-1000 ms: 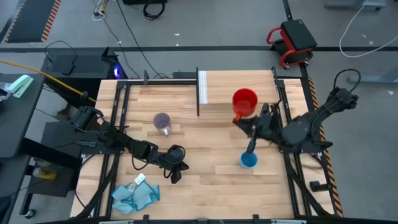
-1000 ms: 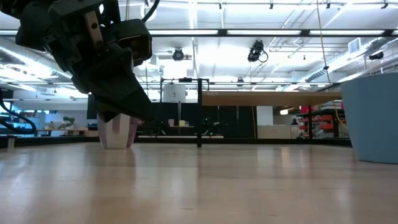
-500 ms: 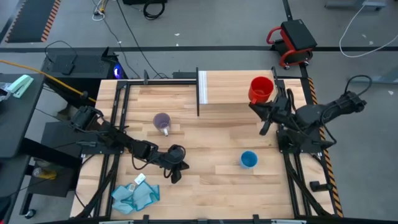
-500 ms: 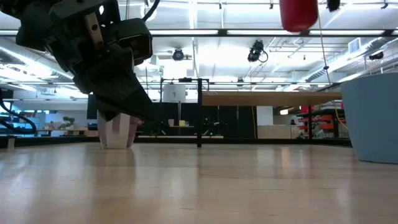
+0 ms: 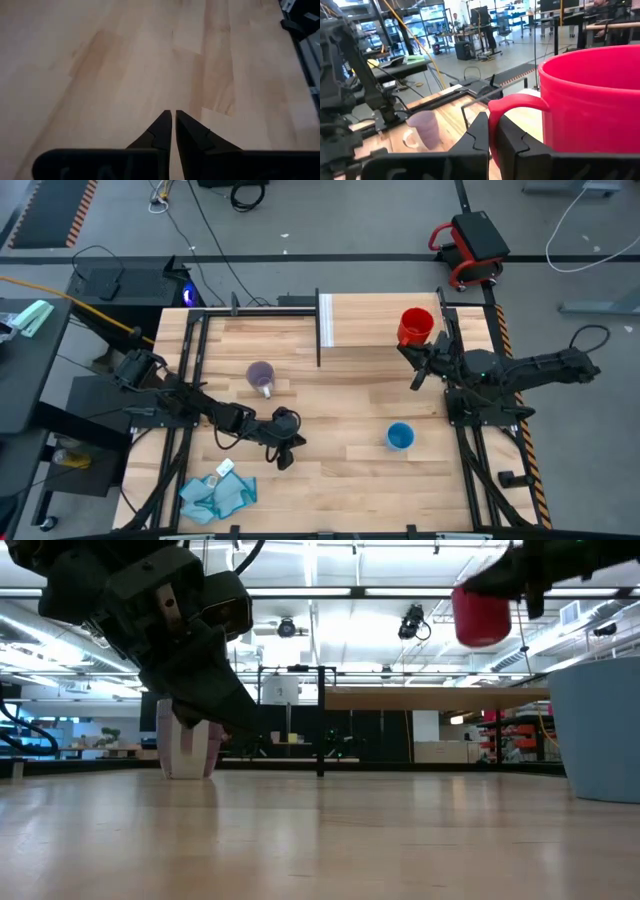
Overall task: Stack small to large cups/mugs on shelf
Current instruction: Put the red mug on the shelf
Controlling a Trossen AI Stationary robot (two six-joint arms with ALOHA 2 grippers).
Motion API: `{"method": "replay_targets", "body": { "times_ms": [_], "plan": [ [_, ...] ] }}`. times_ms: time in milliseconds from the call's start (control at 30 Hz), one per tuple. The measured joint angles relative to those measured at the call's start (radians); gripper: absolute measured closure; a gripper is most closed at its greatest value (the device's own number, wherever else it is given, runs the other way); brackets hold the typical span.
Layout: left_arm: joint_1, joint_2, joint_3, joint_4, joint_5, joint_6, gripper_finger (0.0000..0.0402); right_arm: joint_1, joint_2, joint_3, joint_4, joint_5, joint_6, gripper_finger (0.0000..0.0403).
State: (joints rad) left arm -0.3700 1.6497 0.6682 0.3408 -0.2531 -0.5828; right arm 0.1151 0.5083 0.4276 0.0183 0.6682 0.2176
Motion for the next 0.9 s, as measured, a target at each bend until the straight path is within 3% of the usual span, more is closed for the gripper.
{"method": "replay_targets", "body": {
  "times_ms": [400,500,900],
  "plan": [
    [0.020,0.000,0.000,0.004,-0.032,0.052,0.0374,-0.267,-0.019,-0.039,0.025,-0.212,-0.006,0.0391],
    [0.020,0.001,0.000,0.004,-0.031,0.054,0.0371,-0.344,-0.036,-0.039,0.023,-0.320,-0.001,0.0391],
    [0.020,0.001,0.000,0.005,-0.033,0.056,0.0374,-0.582,-0.044,-0.046,0.007,-0.556,-0.024,0.0391]
  ]
}}
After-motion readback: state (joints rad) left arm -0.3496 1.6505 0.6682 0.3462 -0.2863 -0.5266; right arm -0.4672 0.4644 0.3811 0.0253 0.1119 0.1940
